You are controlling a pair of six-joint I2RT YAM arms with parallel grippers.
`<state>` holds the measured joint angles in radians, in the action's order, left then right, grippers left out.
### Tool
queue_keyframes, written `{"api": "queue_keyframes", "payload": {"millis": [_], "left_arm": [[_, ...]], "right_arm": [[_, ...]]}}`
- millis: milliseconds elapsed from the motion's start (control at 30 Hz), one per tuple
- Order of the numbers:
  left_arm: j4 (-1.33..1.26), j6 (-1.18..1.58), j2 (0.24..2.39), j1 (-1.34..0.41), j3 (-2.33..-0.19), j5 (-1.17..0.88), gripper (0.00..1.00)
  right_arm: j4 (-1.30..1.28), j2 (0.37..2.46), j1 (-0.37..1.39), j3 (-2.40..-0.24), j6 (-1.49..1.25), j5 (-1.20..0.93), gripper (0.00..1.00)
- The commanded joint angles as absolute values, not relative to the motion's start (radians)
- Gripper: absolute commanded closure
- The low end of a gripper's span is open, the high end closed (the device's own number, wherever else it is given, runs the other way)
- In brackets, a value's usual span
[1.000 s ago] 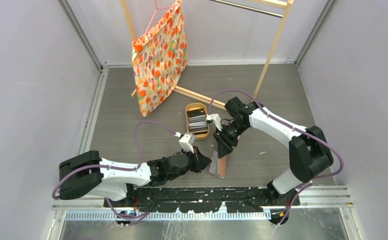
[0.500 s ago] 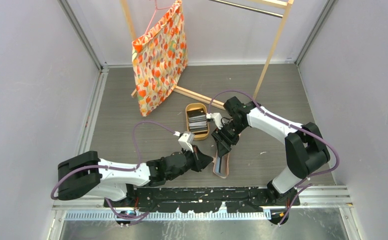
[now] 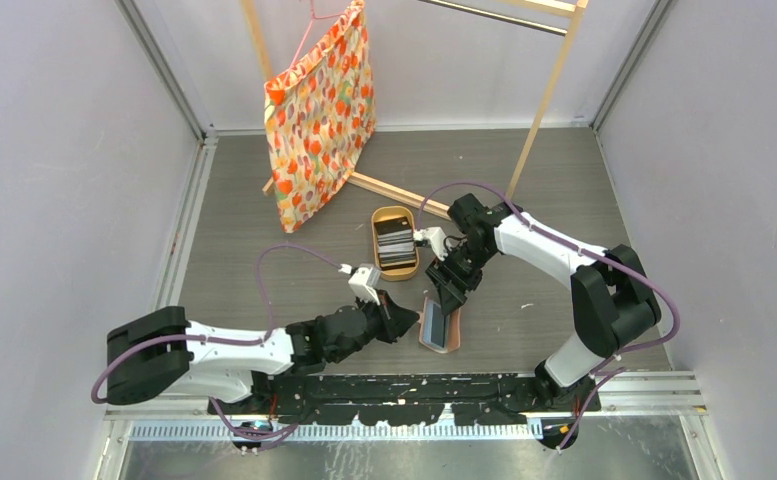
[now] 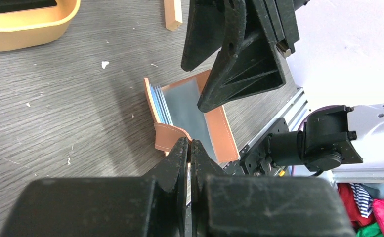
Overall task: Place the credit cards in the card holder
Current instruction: Open the card holder at the center of the board.
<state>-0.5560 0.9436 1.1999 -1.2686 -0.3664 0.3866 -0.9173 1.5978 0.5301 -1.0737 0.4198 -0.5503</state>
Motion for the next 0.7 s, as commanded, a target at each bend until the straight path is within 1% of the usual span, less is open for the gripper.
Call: {"api": "queue_keyframes", "payload": {"millis": [0, 300, 467, 667], "left_arm": [[-0.572, 0.94, 1.164, -1.265, -0.355, 0.438, 1.0], [-0.529, 0.931, 1.078, -1.266, -0.325, 0.466, 1.0], [-0.479, 0.935, 1.028, -1.266, -0.308, 0.483, 1.0], [-0.462, 0.972, 1.027, -1.266, -0.278, 0.491, 1.0]], "right_arm": [[-0.944, 1.602, 0.534, -1.115, 0.46, -0.511, 0.37], [-0.945, 1.627, 0.534, -1.114, 0.467, -0.413, 0.43], [-0.949, 1.633, 0.534, -1.111, 0.469, -0.4, 0.43], [-0.956, 1.682, 0.535, -1.12, 0.458, -0.418, 0.5]]}}
